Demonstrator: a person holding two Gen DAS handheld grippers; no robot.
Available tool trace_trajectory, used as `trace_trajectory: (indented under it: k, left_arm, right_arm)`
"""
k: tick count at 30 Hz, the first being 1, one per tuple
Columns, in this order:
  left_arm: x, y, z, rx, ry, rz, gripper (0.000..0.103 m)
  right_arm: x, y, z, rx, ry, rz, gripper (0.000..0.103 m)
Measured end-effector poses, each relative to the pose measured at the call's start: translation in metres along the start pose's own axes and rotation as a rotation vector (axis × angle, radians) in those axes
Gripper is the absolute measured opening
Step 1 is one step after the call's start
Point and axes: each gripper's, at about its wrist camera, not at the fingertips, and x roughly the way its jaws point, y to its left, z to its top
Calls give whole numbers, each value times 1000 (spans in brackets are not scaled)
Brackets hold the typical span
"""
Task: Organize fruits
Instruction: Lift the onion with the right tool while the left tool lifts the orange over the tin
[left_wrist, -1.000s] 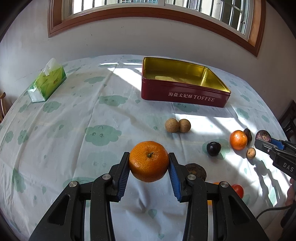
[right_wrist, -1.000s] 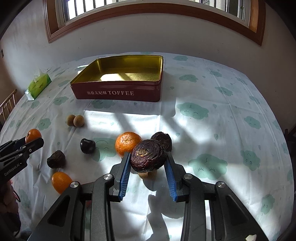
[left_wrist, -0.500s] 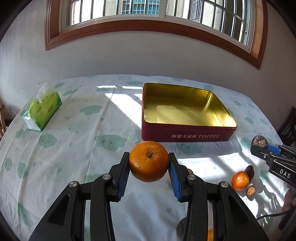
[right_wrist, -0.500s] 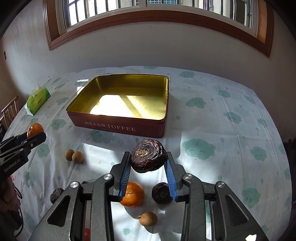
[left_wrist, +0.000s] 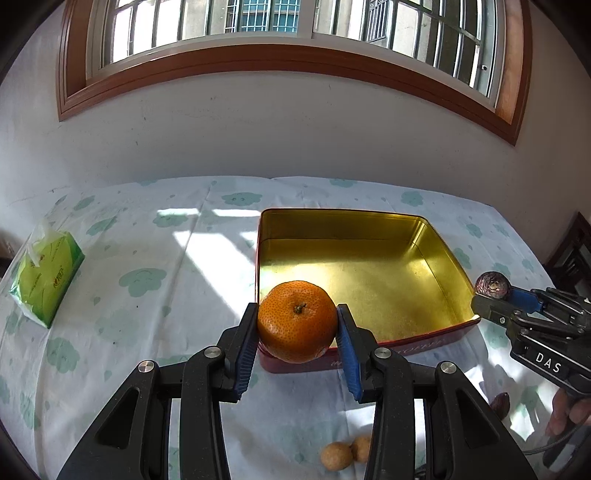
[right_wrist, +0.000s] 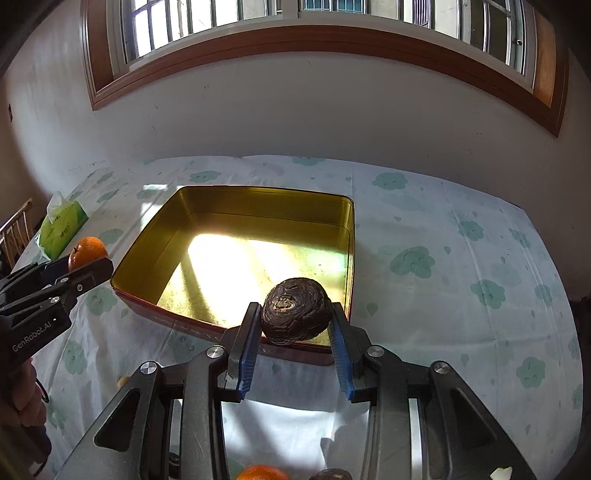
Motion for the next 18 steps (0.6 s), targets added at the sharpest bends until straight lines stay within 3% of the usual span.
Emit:
trace_trajectory:
  k: [10,18]
  left_arm:
    - [46,-2,5,3,76,3,41]
    - [58,-8,4,22,98,11,41]
  right_arm:
    - [40,-4,10,-10,56,-2,33]
    - [59,-2,9,-18,87,4,33]
